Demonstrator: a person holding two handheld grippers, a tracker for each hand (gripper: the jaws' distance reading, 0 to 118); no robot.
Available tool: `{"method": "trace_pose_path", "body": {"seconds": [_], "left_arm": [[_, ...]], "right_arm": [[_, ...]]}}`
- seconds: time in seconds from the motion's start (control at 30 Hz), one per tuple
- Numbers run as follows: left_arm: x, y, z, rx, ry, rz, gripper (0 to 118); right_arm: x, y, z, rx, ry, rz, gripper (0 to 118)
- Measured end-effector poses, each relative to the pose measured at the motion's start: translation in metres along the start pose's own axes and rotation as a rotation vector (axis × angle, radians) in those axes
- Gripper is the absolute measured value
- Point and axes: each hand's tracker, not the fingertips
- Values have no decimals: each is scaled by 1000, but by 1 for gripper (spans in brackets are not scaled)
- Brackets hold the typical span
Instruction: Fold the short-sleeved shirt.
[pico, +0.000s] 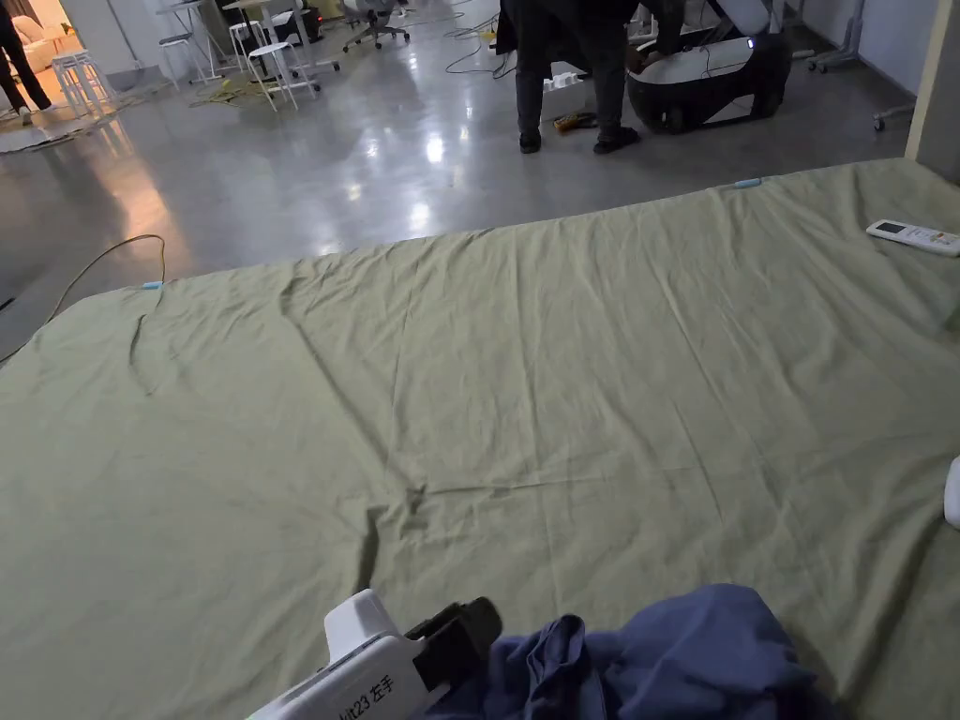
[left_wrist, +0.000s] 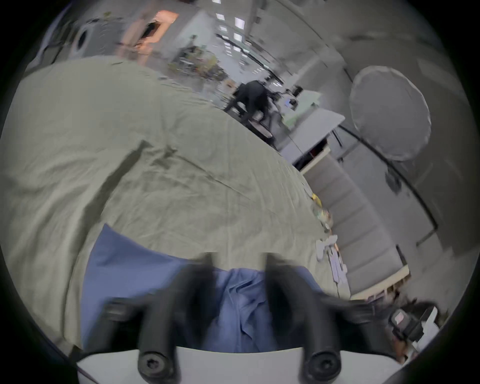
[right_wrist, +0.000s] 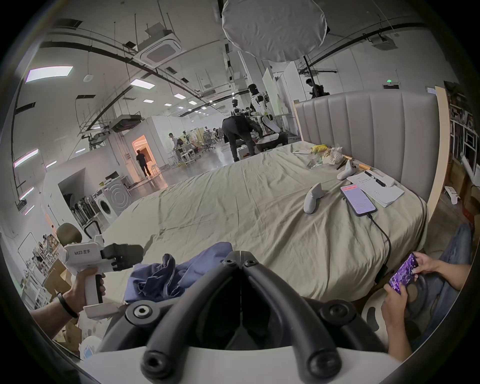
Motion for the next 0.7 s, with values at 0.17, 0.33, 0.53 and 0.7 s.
{"method": "trace_pose_path", "body": {"seconds": [0.17, 0.33, 0.53, 0.7], "left_arm": [[3, -64, -59, -331, -32, -73, 3], [18, -78, -65, -300, 14, -114, 2], [-8, -14, 11, -108, 48, -177, 53], [-93, 22, 52, -12, 66, 139, 102]], "right_arm": [[-2, 0, 7, 4, 2, -9, 0], [-3, -1, 10, -4, -16, -1, 0], [0, -4, 6, -4, -3, 2, 0], [2, -12, -2, -24, 27, -16, 0]]}}
